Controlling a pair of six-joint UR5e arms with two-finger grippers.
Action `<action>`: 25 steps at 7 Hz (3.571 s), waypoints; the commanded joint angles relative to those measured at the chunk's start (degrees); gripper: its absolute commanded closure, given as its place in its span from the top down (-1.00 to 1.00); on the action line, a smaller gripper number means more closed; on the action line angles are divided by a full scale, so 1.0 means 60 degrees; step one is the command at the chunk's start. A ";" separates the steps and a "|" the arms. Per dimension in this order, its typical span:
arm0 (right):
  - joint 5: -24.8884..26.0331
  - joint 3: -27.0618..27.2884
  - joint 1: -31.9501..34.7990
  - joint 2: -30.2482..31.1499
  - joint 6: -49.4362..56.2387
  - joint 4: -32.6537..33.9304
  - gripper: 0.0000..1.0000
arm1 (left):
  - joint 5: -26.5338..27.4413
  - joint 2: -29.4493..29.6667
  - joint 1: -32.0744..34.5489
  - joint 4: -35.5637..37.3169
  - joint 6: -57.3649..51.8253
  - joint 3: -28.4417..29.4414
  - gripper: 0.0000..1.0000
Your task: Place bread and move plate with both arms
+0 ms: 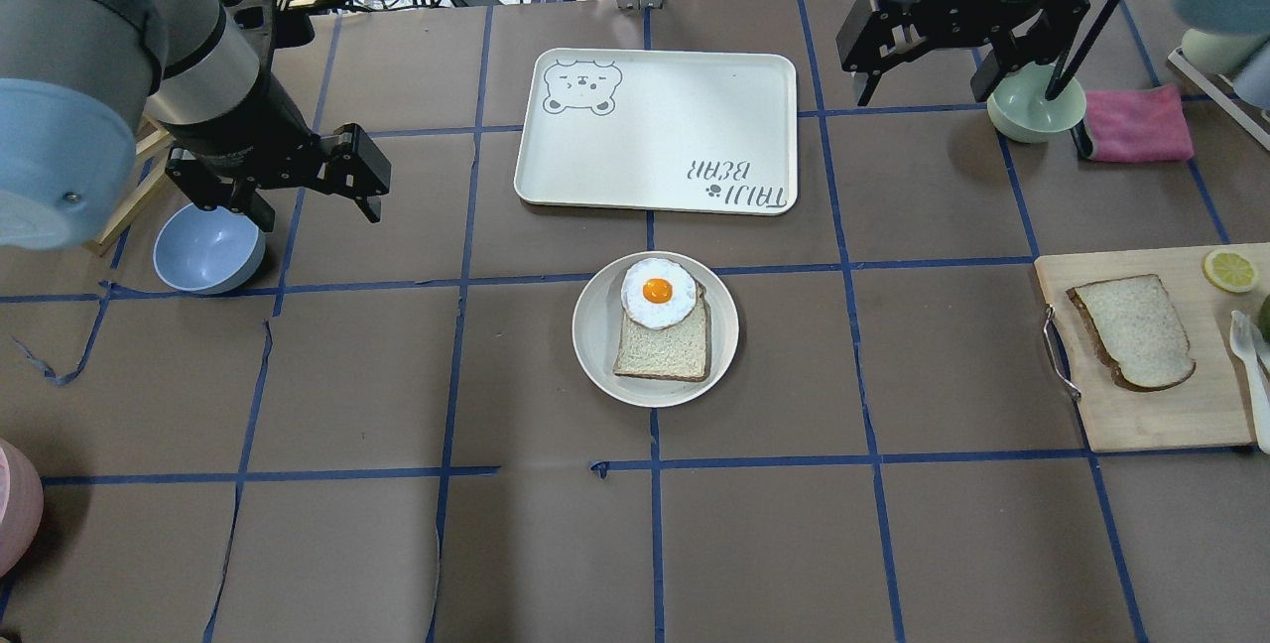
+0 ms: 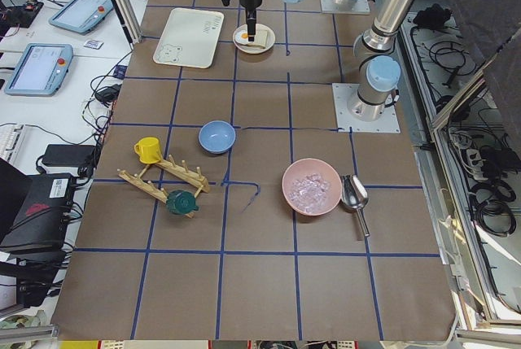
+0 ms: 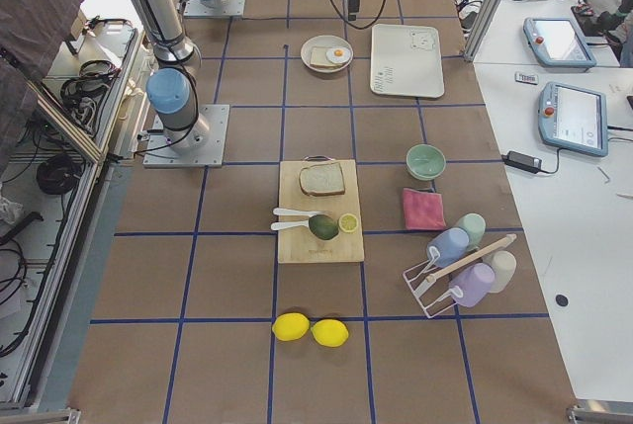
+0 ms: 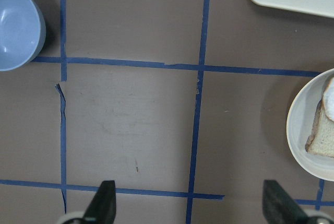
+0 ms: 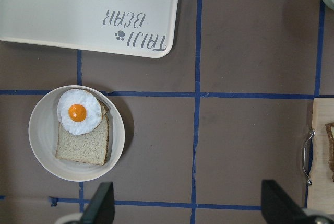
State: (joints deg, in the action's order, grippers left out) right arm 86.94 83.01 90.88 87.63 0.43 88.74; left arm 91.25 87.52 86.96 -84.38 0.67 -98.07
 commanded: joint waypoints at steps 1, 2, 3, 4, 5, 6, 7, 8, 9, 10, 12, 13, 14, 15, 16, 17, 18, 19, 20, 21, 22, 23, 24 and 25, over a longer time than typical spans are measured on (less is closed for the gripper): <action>-0.0003 0.0008 0.0000 -0.0059 0.0002 0.0006 1.00 | 0.0011 -0.0012 -0.0006 0.0044 0.0005 0.0011 1.00; -0.0017 0.0008 0.0000 -0.0074 -0.0027 0.0006 1.00 | 0.0025 -0.0012 0.0009 0.0029 0.0005 -0.0032 1.00; -0.0003 0.0008 0.0000 -0.0088 0.0002 0.0006 1.00 | 0.0026 -0.0012 0.0009 0.0029 0.0005 -0.0032 1.00; -0.0003 0.0022 0.0000 -0.0089 0.0002 0.0006 1.00 | 0.0026 -0.0012 0.0009 0.0044 0.0005 -0.0018 1.00; 0.0012 0.0022 0.0000 -0.0103 0.0002 0.0020 1.00 | 0.0026 -0.0012 -0.0006 0.0044 0.0005 -0.0003 1.00; 0.0012 0.0022 0.0000 -0.0118 0.0002 0.0035 1.00 | 0.0026 -0.0012 -0.0006 0.0029 0.0005 -0.0018 1.00; 0.0027 0.0051 0.0000 -0.0118 0.0017 0.0021 1.00 | 0.0026 0.0002 -0.0006 0.0029 -0.0009 -0.0032 1.00; 0.0012 0.0182 -0.0014 -0.0118 0.0031 0.0035 1.00 | 0.0026 -0.0012 0.0009 0.0029 0.0005 -0.0018 1.00; 0.0143 0.0343 -0.0073 -0.0118 0.0133 0.0006 1.00 | 0.0026 0.0002 -0.0006 0.0044 0.0005 0.0011 1.00; 0.0129 0.0359 -0.0073 -0.0118 0.0178 0.0020 1.00 | 0.0026 0.0002 -0.0006 0.0044 0.0005 0.0026 1.00; 0.0261 0.0170 0.0000 0.0043 0.0091 0.0020 1.00 | 0.0026 0.0002 -0.0006 0.0044 0.0005 -0.0018 1.00; 0.0493 0.0082 0.0000 0.0014 0.0090 -0.0023 1.00 | 0.0026 0.0002 0.0009 0.0044 0.0005 0.0011 1.00; 0.0728 0.0269 -0.0145 -0.0204 0.0148 0.0092 1.00 | 0.0026 0.0002 -0.0006 0.0044 0.0005 0.0011 1.00; 0.0773 0.0387 -0.0509 -0.0278 0.0192 0.0065 1.00 | 0.0026 0.0002 -0.0006 0.0044 -0.0009 -0.0018 1.00; 0.1180 0.0693 -0.0832 -0.0395 0.0091 0.0093 1.00 | 0.0026 0.0002 -0.0006 0.0044 -0.0010 -0.0018 1.00; 0.1779 0.1189 -0.1154 -0.0483 0.0032 0.0558 1.00 | 0.0026 0.0002 -0.0006 0.0044 0.0005 0.0011 1.00; 0.2930 0.1760 -0.1607 -0.0499 0.0162 0.1752 0.96 | 0.0026 0.0017 -0.0006 0.0058 0.0005 0.0040 1.00; 0.3101 0.2824 -0.2075 -0.0687 0.0700 0.2909 0.91 | 0.0026 0.0017 -0.0006 0.0044 -0.0009 0.0012 1.00; 0.3175 0.3777 -0.2370 -0.0747 0.1329 0.4139 0.57 | 0.0040 0.0003 -0.0006 0.0044 -0.0010 -0.0018 1.00; 0.3133 0.4497 -0.2634 -0.1009 0.1799 0.4311 0.26 | 0.0040 0.0002 -0.0006 0.0044 0.0005 -0.0018 1.00; 0.3132 0.4809 -0.2999 -0.1316 0.2108 0.4892 0.14 | 0.0040 -0.0012 -0.0006 0.0044 0.0005 -0.0003 1.00; 0.3350 0.4986 -0.3351 -0.1798 0.3243 0.5826 0.11 | 0.0026 0.0002 -0.0006 0.0058 0.0005 0.0026 1.00; 0.3613 0.5003 -0.3702 -0.2150 0.3733 0.6227 -0.05 | 0.0026 0.0002 0.0009 0.0044 -0.0009 -0.0032 1.00; 0.3717 0.5061 -0.3923 -0.2255 0.3781 0.6231 -0.10 | 0.0026 0.0002 -0.0006 0.0044 0.0005 -0.0018 1.00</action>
State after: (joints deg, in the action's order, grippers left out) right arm 108.12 112.80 69.37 75.69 21.03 124.49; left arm 91.42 87.53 86.95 -84.09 0.66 -98.15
